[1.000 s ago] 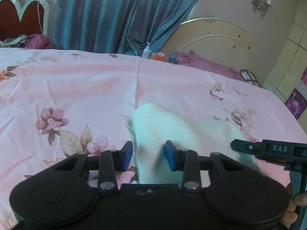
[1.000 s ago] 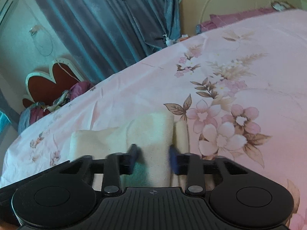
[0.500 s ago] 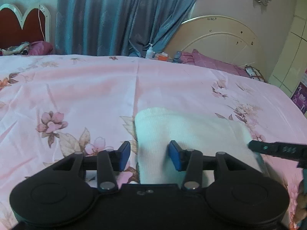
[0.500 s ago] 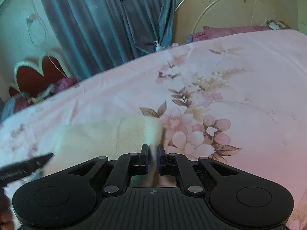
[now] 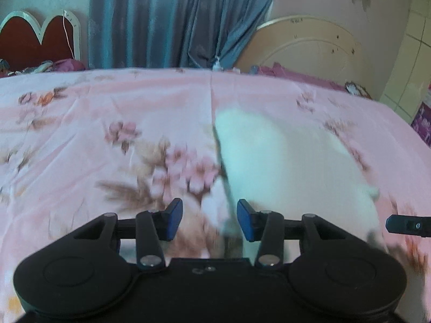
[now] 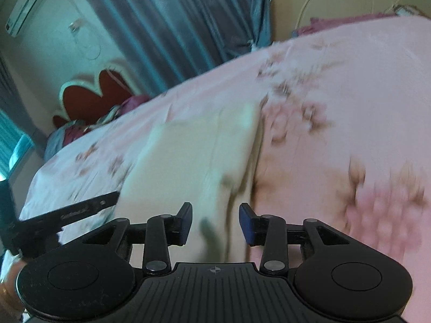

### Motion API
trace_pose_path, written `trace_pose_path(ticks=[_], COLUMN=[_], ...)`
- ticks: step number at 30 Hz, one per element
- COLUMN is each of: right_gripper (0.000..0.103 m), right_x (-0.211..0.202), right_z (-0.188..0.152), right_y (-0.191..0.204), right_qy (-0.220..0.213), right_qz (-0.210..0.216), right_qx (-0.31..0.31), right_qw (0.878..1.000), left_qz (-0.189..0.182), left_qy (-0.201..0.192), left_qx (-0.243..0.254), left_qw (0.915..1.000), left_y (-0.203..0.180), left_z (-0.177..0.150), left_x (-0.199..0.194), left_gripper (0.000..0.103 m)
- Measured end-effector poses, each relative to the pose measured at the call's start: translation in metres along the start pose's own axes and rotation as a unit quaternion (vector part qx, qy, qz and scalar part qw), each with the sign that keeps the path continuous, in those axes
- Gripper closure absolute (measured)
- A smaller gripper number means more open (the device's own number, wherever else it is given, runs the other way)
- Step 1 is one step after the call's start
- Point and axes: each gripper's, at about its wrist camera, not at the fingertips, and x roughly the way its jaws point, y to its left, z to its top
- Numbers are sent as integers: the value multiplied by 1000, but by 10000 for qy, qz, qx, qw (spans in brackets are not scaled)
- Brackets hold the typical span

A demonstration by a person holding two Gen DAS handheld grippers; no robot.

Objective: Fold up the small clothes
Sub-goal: 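Grasp and tuck the folded side of the sweater with the right tool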

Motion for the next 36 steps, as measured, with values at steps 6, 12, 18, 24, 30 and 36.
trace_pose_path(ticks=[6,12,18,24,30,36], right_gripper=[64,64,69,84,93,94], right_x=[2,3,7,10,-10,-35], right_z=[-27,-42,-39,-42,-39,-33], right_y=[3,-1,-4,1,16,7], right_qy=[273,363,522,476,132,23], right_qz=[45,-106,184,23,-46,-129], right_qx=[138,235,778,634,181,62], right_qw=[9995,9990,9954,9968,9997,9999], left_qz=[-47,11,151,179,161,-73], left_qy=[267,306,358,363,361,309], left_qx=[-101,-177,-136,-134,-111,-4], left_qw=[9996,9994,9992,9991,9992,9995], left_y=[-2,-4,-9,-11,-12,-21], left_z=[-23,-26,-28,-28,-28,-28], left_x=[-3,-7,-7,-8,-12,-22], left_gripper=[60,60,60,60,60,60])
